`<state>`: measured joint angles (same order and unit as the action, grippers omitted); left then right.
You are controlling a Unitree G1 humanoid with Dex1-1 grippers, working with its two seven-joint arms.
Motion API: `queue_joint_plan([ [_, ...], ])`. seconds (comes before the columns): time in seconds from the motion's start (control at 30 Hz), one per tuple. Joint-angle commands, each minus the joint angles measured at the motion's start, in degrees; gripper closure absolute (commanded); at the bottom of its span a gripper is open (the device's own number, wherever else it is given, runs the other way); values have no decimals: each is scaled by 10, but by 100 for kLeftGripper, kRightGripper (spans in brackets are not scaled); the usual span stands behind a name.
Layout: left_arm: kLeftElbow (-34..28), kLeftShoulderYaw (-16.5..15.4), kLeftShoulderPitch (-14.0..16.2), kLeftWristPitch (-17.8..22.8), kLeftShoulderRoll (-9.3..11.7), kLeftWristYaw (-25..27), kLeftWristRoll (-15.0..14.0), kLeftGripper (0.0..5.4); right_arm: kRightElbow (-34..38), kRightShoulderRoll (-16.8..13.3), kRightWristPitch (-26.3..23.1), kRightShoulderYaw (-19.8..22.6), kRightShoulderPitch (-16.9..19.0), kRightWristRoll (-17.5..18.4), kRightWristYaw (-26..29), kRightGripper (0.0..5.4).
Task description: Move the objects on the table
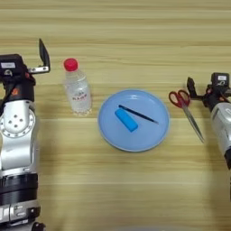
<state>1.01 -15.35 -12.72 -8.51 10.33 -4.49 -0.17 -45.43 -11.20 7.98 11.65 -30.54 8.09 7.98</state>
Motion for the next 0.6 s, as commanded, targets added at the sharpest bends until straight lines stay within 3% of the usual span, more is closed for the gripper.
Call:
queue_joint_plan([
  [0.03,37,-4,-14,-1,12,-14,12,2,-4,-4,-2,0,-9,-1,1,0],
  [0.6,198,19,-47,-30,27,-26,34,2,-1,-7,-2,1,-7,0,6,0],
])
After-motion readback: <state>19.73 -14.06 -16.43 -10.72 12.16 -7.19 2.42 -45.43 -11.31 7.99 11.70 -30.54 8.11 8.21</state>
